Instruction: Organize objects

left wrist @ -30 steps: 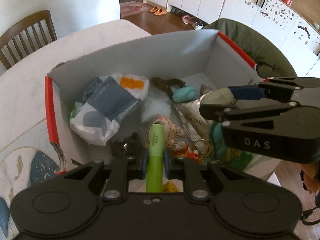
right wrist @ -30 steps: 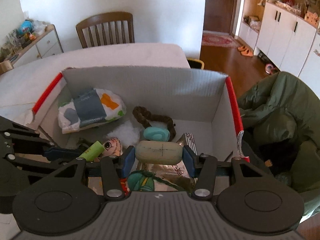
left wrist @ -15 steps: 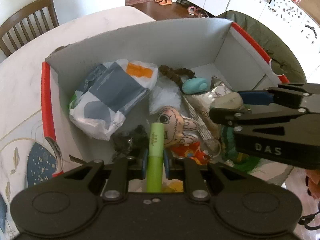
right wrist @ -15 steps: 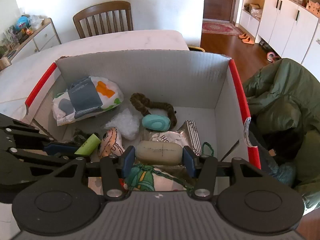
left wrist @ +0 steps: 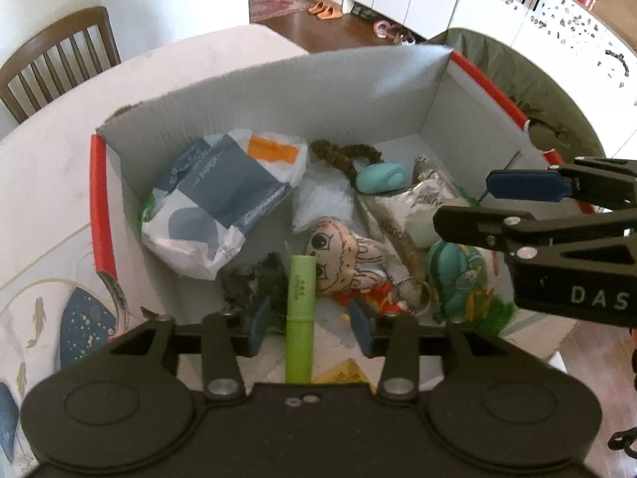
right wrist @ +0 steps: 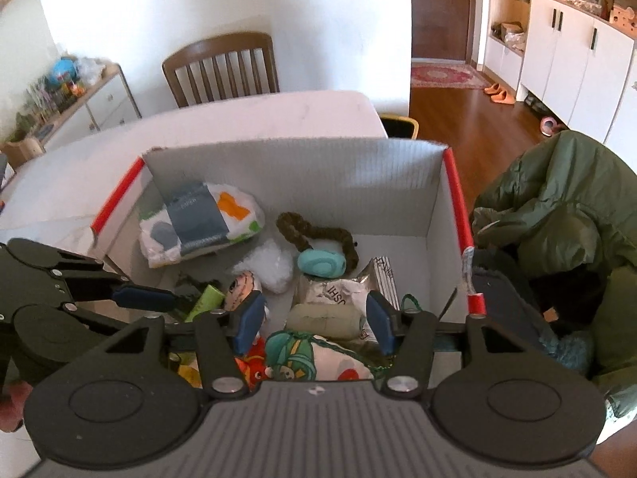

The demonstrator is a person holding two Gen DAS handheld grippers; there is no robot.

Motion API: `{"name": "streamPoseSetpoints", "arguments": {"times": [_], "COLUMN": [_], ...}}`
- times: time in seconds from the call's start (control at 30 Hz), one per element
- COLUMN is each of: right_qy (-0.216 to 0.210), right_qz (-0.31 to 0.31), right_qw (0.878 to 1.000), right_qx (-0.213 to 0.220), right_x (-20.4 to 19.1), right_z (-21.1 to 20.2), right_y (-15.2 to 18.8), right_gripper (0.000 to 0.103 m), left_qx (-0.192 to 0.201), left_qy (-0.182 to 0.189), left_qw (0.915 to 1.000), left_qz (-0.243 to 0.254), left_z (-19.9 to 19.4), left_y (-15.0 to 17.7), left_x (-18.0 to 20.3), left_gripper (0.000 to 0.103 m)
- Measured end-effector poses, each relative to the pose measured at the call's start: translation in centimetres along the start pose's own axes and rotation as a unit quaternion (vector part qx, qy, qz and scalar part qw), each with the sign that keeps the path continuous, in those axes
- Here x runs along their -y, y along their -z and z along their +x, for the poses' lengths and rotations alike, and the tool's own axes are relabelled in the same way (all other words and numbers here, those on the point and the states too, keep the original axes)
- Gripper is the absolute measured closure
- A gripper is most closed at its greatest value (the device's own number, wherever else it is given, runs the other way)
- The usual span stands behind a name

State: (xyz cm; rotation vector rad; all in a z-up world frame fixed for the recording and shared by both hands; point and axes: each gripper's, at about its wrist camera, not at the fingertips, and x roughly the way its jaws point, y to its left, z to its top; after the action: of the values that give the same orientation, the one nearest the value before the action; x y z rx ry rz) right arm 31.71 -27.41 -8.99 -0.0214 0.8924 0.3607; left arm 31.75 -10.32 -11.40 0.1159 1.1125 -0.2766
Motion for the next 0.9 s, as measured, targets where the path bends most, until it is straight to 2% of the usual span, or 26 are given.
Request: {"name": "streamPoseSetpoints", "arguments": {"times": [0.43,0.63,0.73,0.9], "right_qy": [-0.017,-0.028,-0.028,-0.028], "right_qz": [0.008,0.005,0.007,0.014], "right_qw": [0.998,0.996,0.994,0.993], "right_qx": [0.059,0.089,0.102,0.113], "right_x": [-1.5,-3.0,-3.5,-3.9], "right_z": [-5.7,-8.5,-9.9,-11.5], "right_y": [0.6,1.2,1.5,2.2], "right_gripper": [0.047,0.044,0.038,0.037], "left_qx": [0.071,0.104,0.119,0.145], "left_qy": [0.010,0.012,0.009,0.007], "left_qw": [0.9974,0.9945,0.9928,0.9894], "left_qz": [0.004,0.007,0.009,0.008], "left_z": [-6.0,-9.0,-10.3,-12.4], "left_y": [1.1,2.1,2.7,3.6], "left_x": [0.3,-0.4,-0.7,-1.2], "left_gripper": [0.042,0.039,0.037,0.031]}}
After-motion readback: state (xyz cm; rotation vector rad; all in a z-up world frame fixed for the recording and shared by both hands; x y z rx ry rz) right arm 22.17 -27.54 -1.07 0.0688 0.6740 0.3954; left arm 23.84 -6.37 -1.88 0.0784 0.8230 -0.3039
